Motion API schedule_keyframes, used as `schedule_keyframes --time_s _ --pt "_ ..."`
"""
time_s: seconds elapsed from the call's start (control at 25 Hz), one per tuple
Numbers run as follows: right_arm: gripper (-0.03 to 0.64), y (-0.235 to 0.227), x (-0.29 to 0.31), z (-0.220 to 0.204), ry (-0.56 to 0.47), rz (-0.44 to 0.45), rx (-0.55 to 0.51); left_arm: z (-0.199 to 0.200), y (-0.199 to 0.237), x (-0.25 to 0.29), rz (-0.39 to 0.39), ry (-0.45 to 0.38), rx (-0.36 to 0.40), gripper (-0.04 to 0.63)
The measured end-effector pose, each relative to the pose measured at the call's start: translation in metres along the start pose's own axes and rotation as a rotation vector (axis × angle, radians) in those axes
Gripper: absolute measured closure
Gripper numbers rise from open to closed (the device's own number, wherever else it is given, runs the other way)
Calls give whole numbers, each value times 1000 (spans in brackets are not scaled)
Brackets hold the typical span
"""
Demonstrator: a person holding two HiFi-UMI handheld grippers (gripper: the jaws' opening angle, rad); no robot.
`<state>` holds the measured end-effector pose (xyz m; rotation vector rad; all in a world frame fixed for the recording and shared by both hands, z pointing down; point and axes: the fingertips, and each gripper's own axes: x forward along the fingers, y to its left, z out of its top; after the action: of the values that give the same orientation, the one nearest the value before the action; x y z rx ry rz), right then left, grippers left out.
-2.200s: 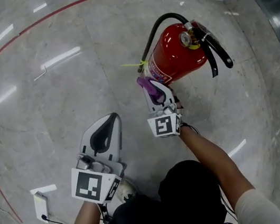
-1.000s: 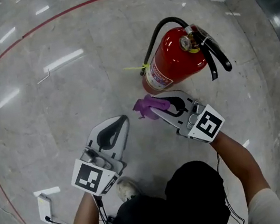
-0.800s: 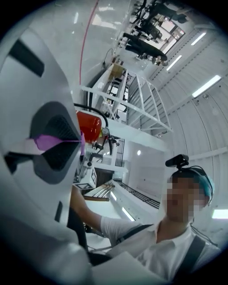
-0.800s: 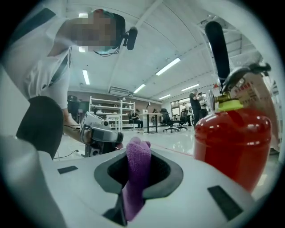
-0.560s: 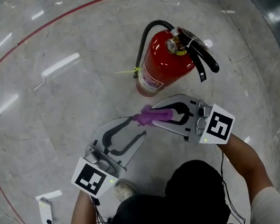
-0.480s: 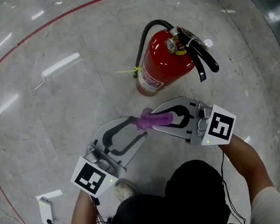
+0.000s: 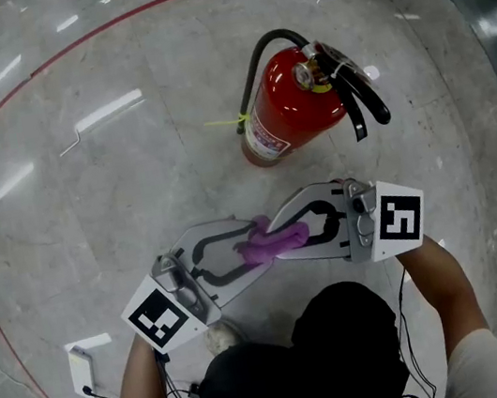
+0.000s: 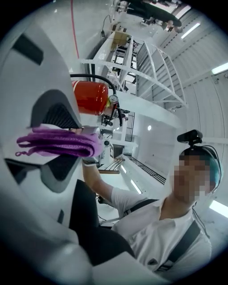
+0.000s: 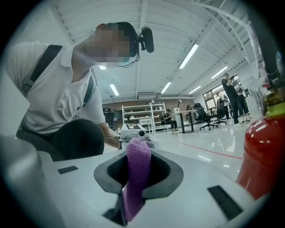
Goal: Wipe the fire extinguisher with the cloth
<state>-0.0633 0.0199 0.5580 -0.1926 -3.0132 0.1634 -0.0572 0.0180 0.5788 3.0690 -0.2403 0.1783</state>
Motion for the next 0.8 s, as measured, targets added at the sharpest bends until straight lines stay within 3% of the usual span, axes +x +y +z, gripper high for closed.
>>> schedule_keyframes --time_s 0.04,0.16,0.4,0.56,0.8 --pt "551 0 0 0 4 7 1 0 -1 1 -10 2 1 422" --pt "551 -1 0 1 -6 6 12 0 -5 4 -30 1 -13 512" --pt "551 0 -4 -5 -8 12 47 -6 -10 10 -72 -6 -62 537" --pt "549 -7 -8 -4 -25 -48 57 -10 -3 11 -13 -21 -174 541" --pt "523 -19 -25 -4 -60 -148 72 -12 10 10 70 -32 -209 543"
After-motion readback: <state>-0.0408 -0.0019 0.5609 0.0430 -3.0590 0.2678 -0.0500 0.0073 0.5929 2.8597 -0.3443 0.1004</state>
